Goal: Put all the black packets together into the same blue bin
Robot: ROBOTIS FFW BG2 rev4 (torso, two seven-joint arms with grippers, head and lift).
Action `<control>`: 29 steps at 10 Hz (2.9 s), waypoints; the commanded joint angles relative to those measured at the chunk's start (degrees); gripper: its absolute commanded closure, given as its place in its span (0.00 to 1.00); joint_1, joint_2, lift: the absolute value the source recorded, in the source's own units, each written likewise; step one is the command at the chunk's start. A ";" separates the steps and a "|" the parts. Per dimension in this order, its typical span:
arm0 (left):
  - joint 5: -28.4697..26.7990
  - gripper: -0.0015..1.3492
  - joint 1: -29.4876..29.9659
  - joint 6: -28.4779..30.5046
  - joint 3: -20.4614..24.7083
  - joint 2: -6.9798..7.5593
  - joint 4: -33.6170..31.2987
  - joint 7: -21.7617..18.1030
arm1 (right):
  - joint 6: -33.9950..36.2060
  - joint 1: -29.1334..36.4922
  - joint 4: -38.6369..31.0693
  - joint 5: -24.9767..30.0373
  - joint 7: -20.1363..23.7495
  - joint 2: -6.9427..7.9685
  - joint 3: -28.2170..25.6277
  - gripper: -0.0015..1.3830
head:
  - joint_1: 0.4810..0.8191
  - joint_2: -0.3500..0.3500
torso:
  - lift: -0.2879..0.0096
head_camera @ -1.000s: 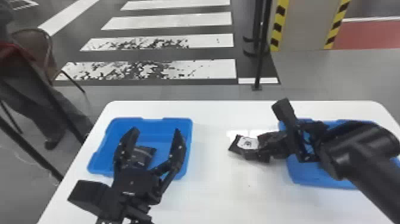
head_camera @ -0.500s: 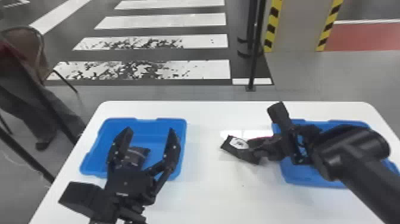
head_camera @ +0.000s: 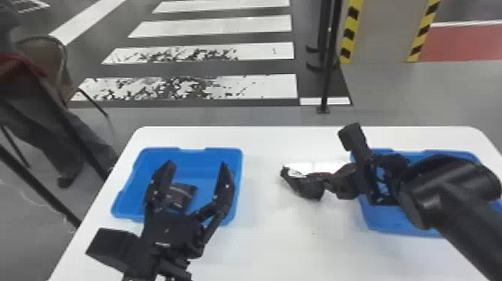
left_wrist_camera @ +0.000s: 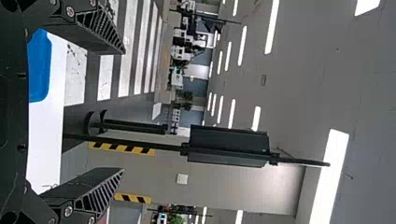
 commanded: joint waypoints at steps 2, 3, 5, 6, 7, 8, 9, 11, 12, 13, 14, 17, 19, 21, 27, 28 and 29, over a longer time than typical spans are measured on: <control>0.00 0.11 0.17 -0.35 0.26 -0.05 0.00 0.00 | -1.31 3.18 -7.92 0.50 -0.02 -0.41 -5.70 0.79 | 0.63 0.70 | 0.60; 0.00 0.11 0.45 -0.77 0.49 -0.05 0.00 0.00 | -0.46 6.84 -14.95 3.70 -0.02 -0.50 -11.53 0.79 | 0.63 0.71 | 0.60; 0.00 0.11 0.87 -1.05 1.06 -0.31 0.00 0.00 | 6.01 17.25 -30.84 11.01 -0.02 -1.11 -24.32 0.79 | 0.63 0.67 | 0.60; 0.00 0.11 1.01 -1.48 1.40 -0.40 0.00 0.00 | 8.96 23.57 -38.43 12.27 -0.02 -1.82 -30.04 0.79 | 0.63 0.62 | 0.60; 0.00 0.11 1.30 -1.62 1.75 -0.49 0.00 0.00 | 12.61 29.34 -45.46 14.78 0.16 -1.99 -36.09 0.79 | 0.63 0.56 | 0.60; -0.12 0.11 1.44 -1.76 1.86 -0.57 0.00 0.00 | 14.58 31.87 -47.43 16.27 1.39 -2.08 -40.21 0.79 | 0.63 0.49 | 0.60; -0.23 0.11 1.44 -1.76 1.86 -0.57 0.00 0.00 | 15.43 33.56 -48.42 17.75 2.18 -2.17 -42.72 0.79 | 0.63 0.42 | 0.60; -0.34 0.11 1.30 -1.90 1.75 -0.49 0.00 0.00 | 14.58 34.26 -46.73 20.72 2.18 -2.08 -45.46 0.74 | 0.63 0.34 | 0.60; -0.34 0.11 1.30 -2.04 1.63 -0.40 0.00 0.00 | 12.33 33.98 -43.92 20.61 2.18 -1.82 -46.95 0.49 | 0.63 0.30 | 0.60; -0.34 0.11 1.44 -2.04 1.75 -0.40 0.00 0.00 | 9.66 35.95 -44.76 20.26 2.18 -1.29 -48.43 0.17 | 0.63 0.26 | 0.60; -0.34 0.11 1.44 -2.04 1.75 -0.40 0.00 0.00 | 5.58 40.03 -47.57 19.46 1.83 0.21 -50.83 0.04 | 0.63 0.24 | 0.60; -2.17 0.11 0.73 0.07 4.83 -1.37 0.00 -0.09 | -15.65 57.89 -54.75 7.47 -5.99 7.32 -55.97 0.12 | 0.63 0.22 | 0.60; -4.57 0.11 -0.53 3.31 9.17 -2.60 0.00 -1.32 | -20.01 64.07 -57.84 4.84 -7.40 9.26 -57.23 0.12 | 0.63 0.25 | 0.60; -6.40 0.11 -2.78 8.65 11.80 -2.75 0.00 -3.26 | -21.98 66.18 -58.40 1.98 -7.40 9.26 -56.55 0.12 | 0.63 0.31 | 0.60; -7.43 0.11 -18.39 43.67 24.03 0.57 6.18 -22.42 | -21.84 64.92 -57.70 1.18 -6.43 7.32 -51.52 0.12 | 0.63 0.51 | 0.60; -7.09 0.11 -21.77 48.17 25.63 1.53 9.00 -25.58 | -21.56 64.64 -57.56 1.07 -6.34 7.15 -50.95 0.12 | 0.63 0.56 | 0.60; -6.40 0.11 -25.84 50.27 26.08 3.03 14.34 -29.97 | -21.28 64.35 -57.00 1.07 -6.26 6.97 -50.26 0.12 | 0.63 0.60 | 0.60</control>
